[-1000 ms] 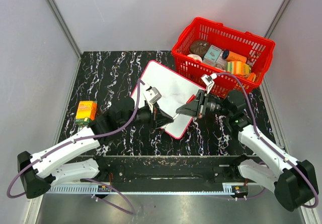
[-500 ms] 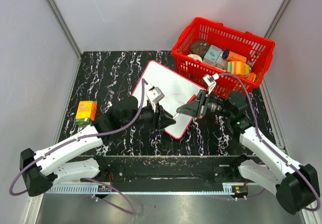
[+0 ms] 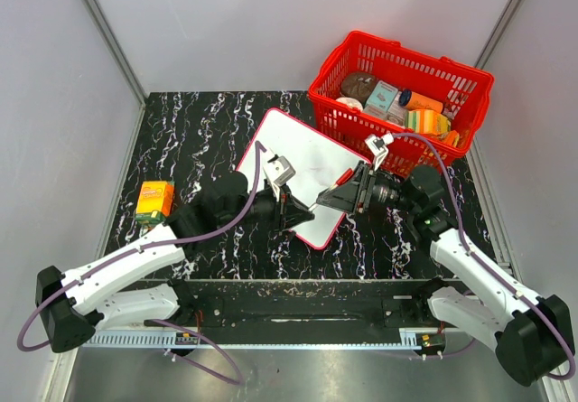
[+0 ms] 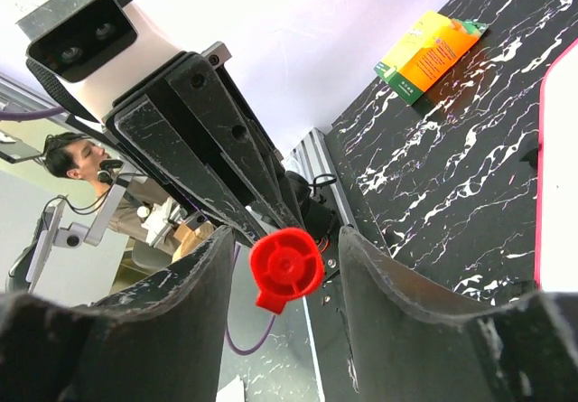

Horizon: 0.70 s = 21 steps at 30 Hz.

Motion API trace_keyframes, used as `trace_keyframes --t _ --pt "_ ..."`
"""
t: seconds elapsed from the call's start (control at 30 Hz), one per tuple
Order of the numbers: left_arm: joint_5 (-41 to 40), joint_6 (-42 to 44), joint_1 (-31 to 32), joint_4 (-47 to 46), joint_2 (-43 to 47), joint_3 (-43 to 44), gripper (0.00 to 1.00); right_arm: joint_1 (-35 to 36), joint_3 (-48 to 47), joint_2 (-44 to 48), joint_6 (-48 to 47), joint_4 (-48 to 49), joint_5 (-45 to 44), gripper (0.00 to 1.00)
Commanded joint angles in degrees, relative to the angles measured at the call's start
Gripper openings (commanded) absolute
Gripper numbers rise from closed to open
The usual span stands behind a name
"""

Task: Write a sentence on the whiteboard
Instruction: Pass from the right arm to the left, then pass from the left arm to the right

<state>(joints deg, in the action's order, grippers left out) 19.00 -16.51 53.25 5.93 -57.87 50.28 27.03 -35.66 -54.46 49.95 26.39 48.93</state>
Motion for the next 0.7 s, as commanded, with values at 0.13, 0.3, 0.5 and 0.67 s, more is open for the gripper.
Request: trace_keyframes --t 0.13,0.3,0.5,0.67 --pt "1.3 0.8 -0.3 -2.1 0.9 1.7 0.00 0.4 0.1 0.1 1.2 4.5 1.9 0.50" --pt "1.6 0.5 -0.3 -2.1 0.4 1.8 0.00 0.4 0.2 -0.6 2.0 5.8 1.6 0.33" --pt "1.5 0.5 -0.3 -2.1 0.6 1.4 0.00 0.4 0.3 -0.7 2.1 5.7 2.0 0.00" --pt "-0.8 0.5 -0.4 -1.9 2.1 0.0 0.64 0.4 0.8 0.7 -0.5 3.0 0.3 0.00"
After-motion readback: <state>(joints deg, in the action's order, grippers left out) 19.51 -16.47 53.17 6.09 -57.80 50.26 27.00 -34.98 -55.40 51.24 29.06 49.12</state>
